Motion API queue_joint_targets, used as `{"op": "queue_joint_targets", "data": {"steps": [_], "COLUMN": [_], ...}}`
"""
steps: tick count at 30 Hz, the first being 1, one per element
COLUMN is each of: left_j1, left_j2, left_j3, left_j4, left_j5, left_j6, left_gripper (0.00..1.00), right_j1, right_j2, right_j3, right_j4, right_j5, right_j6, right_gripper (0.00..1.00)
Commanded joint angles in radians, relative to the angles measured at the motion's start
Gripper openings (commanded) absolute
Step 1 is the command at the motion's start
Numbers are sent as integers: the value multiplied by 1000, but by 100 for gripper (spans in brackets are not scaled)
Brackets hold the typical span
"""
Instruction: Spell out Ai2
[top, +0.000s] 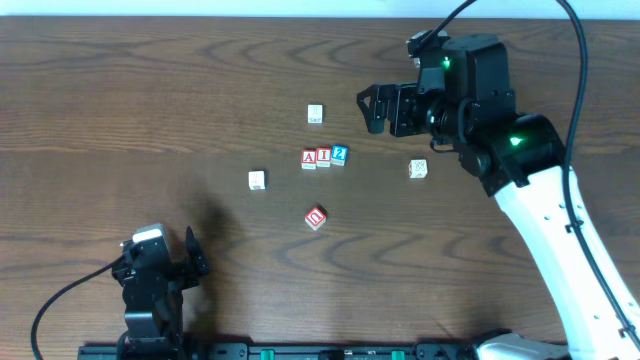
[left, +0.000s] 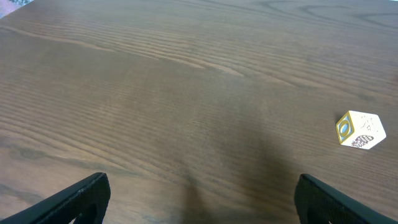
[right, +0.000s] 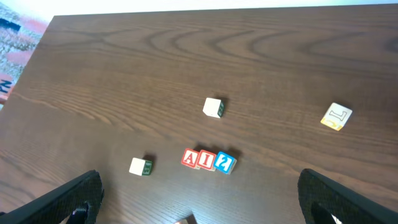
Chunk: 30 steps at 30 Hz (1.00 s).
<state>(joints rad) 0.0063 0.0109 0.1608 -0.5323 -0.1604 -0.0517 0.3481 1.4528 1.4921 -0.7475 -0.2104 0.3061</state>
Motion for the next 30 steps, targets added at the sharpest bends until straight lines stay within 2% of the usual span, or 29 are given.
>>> {"op": "queue_joint_targets", "data": {"steps": [1, 8, 12, 15, 19, 26, 30], "left_j1": [1, 1, 1, 1, 1, 1, 1], "left_j2": [-6, -6, -6, -6, -6, -6, -6], "left_j3": [-17, -17, -17, -17, -17, -17, -17], "left_j4": [2, 2, 2, 2, 2, 2, 2], "left_j5": [4, 4, 4, 4, 4, 4, 4], "left_j6": [7, 7, 7, 7, 7, 7, 7], "left_gripper": [95, 95, 95, 95, 96, 95, 95], "right_j1": [0, -1, -1, -4, -42, -209, -247], "right_j2": [0, -9, -105, -225, -453, -905, -1081], "right_j3": [12, 12, -10, -85, -309, -828, -1025], "right_j4": [-2, -18, -84, -74, 40, 245, 278], "right_j5": [-3, 13, 186, 211, 210, 203, 202], "right_j6": [8, -13, -200, -391, -531, -531, -531], "right_gripper": [99, 99, 99, 99, 99, 99, 99]}}
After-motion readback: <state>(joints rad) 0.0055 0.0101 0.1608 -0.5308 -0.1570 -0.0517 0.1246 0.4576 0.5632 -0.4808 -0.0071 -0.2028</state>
